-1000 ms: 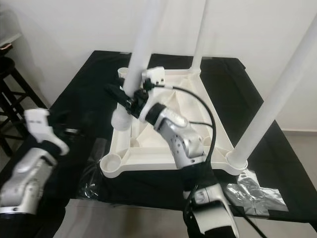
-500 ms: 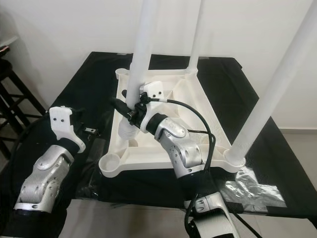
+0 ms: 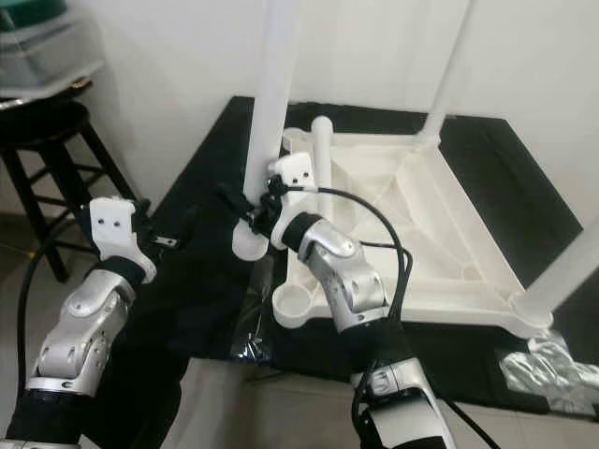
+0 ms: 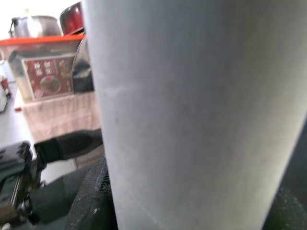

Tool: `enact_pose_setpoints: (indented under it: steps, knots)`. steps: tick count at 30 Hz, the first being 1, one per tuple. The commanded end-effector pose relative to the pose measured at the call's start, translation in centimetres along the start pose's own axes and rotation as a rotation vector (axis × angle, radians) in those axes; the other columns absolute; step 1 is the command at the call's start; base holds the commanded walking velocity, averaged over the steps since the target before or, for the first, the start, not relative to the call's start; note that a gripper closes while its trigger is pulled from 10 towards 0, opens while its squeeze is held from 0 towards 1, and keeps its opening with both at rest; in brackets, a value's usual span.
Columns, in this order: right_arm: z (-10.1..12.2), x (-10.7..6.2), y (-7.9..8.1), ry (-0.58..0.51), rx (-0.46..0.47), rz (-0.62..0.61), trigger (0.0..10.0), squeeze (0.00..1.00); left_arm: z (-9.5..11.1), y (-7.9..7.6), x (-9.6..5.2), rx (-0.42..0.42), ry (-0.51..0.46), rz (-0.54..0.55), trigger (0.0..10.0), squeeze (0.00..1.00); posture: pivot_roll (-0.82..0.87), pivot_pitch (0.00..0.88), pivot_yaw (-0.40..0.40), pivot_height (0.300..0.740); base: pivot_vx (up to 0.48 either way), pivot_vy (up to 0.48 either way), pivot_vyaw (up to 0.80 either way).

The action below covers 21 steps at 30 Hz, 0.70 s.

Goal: Building children table

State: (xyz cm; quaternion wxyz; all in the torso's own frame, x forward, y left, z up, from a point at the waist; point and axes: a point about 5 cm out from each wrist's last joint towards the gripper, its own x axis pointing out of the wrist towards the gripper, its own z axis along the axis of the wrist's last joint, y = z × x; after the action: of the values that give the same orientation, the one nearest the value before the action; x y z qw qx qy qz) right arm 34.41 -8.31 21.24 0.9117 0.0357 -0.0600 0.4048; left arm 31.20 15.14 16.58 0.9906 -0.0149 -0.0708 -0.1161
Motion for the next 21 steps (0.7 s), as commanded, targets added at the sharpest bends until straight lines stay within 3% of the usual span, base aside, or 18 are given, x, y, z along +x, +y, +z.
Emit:
enact_pose_setpoints:
  steps: [1,6,8,9,11,21]
  knots:
    - [0.7,-0.4,-0.7,0.009,-0.053,0.076,10.0,0.00,0.2,-0.2,-0.4,0.057,-0.002,-0.035,10.0,0.00,0.02,0.083,-0.023,0.740,0.000,0.000,0.00]
    - [1.2,-0.6,-0.7,0.010,-0.065,0.157,10.0,0.00,0.2,-0.6,-0.7,0.060,0.006,-0.064,10.0,0.00,0.02,0.099,-0.024,0.740,0.000,0.000,0.00]
    - [1.7,-1.0,0.3,0.017,-0.075,0.339,10.0,0.00,0.1,-1.2,-1.3,0.053,0.011,-0.087,10.0,0.00,0.02,0.145,-0.027,0.740,0.000,0.000,0.00]
    - [1.7,-1.0,0.3,0.017,-0.075,0.339,10.0,0.00,0.1,-1.2,-1.3,0.053,0.011,-0.087,10.0,0.00,0.02,0.145,-0.027,0.740,0.000,0.000,0.00]
    - [1.7,-1.3,0.9,0.061,-0.090,0.494,10.0,0.00,0.2,-1.4,-1.6,0.056,0.004,-0.078,10.0,0.00,0.03,0.180,-0.035,0.740,0.000,0.000,0.00]
    - [4.2,-0.4,0.7,0.064,-0.080,0.678,10.0,0.00,1.0,-1.4,-3.2,0.111,-0.001,-0.046,10.0,0.00,0.05,0.288,-0.046,0.740,0.000,0.000,0.00]
